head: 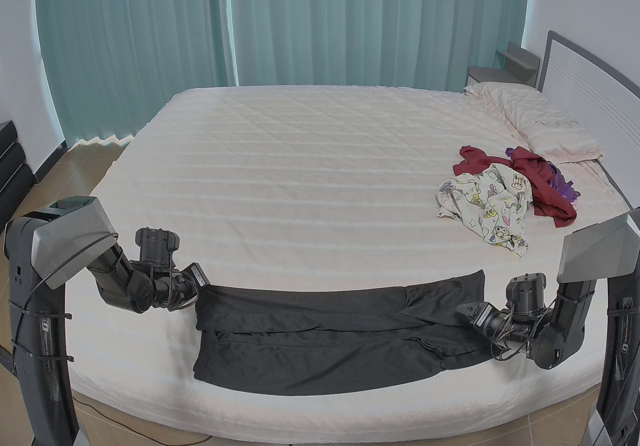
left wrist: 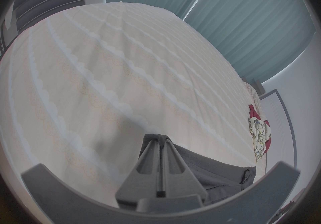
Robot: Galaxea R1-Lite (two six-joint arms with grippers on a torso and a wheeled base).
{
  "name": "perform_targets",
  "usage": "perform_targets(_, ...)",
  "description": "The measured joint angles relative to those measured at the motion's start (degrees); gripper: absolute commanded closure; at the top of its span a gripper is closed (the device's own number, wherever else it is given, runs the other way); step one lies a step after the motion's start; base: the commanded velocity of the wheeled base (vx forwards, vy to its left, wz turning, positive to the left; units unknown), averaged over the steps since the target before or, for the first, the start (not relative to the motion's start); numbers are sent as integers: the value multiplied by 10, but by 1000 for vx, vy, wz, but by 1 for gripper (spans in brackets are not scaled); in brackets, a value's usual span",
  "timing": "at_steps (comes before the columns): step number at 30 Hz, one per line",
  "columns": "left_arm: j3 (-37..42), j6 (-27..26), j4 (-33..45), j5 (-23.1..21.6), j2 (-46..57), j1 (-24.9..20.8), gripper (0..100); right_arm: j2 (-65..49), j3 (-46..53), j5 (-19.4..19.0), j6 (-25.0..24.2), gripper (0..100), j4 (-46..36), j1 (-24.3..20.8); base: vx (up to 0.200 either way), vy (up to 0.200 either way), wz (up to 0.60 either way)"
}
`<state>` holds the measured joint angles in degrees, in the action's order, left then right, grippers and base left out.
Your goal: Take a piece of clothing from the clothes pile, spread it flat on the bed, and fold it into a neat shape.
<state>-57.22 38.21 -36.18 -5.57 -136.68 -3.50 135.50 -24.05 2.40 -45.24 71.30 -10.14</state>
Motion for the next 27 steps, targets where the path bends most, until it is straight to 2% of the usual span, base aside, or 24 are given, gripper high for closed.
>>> perform_targets(1, 0, 0, 0, 0, 0, 0, 100, 4, -4, 0, 0, 0, 0, 0, 0, 0, 0)
perform_targets(2, 0, 0, 0, 0, 0, 0, 100, 6, -7, 0, 0, 100, 0, 0, 0, 0, 0)
perform_targets(13, 1, 0, 0, 0, -2, 0, 100, 21, -19, 8, -1, 100, 7, 4, 0, 0, 0)
perform_targets(27, 5, -2, 1, 2, -4, 0, 100, -19, 3, 11, 1, 100, 18, 10, 0, 0, 0)
